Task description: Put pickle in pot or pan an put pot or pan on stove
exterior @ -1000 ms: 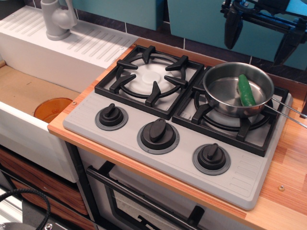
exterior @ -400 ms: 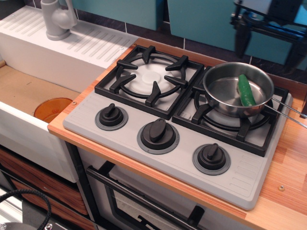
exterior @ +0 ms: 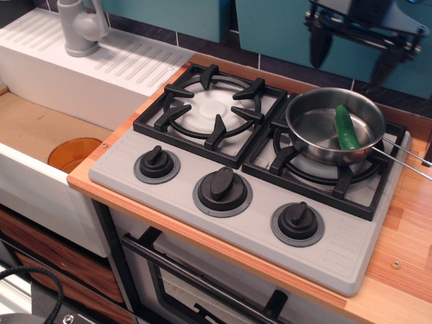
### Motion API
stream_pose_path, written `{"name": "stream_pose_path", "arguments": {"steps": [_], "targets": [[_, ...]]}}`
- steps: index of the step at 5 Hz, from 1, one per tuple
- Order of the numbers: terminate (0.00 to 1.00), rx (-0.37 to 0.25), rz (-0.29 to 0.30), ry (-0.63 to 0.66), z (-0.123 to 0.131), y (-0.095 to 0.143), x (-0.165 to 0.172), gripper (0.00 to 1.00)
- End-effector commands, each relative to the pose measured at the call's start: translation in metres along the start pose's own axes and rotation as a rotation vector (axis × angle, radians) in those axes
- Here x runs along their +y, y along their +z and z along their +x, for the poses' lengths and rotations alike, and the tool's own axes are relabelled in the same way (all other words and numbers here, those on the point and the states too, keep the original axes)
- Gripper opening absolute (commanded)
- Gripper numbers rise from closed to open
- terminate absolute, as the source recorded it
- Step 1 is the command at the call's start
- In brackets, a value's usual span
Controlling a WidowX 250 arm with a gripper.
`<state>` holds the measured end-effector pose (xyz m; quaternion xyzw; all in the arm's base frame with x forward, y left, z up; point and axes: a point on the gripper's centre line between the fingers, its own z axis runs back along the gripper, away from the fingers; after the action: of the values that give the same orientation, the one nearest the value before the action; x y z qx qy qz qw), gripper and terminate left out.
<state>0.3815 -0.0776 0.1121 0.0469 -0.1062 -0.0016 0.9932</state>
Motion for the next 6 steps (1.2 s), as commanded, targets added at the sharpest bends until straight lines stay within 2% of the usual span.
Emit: {"name": "stream_pose_path", "arguments": {"steps": [1, 3, 6], "targets": [[0.0, -0.048, 0.015, -0.024, 0.005, 0.002, 0.03, 1.0], [0.0, -0.072, 0.028, -0.004, -0.016, -0.01, 0.024, 1.0], [0.0, -0.129, 0.022, -0.004, -0.029, -0.044, 0.019, 1.0]]}}
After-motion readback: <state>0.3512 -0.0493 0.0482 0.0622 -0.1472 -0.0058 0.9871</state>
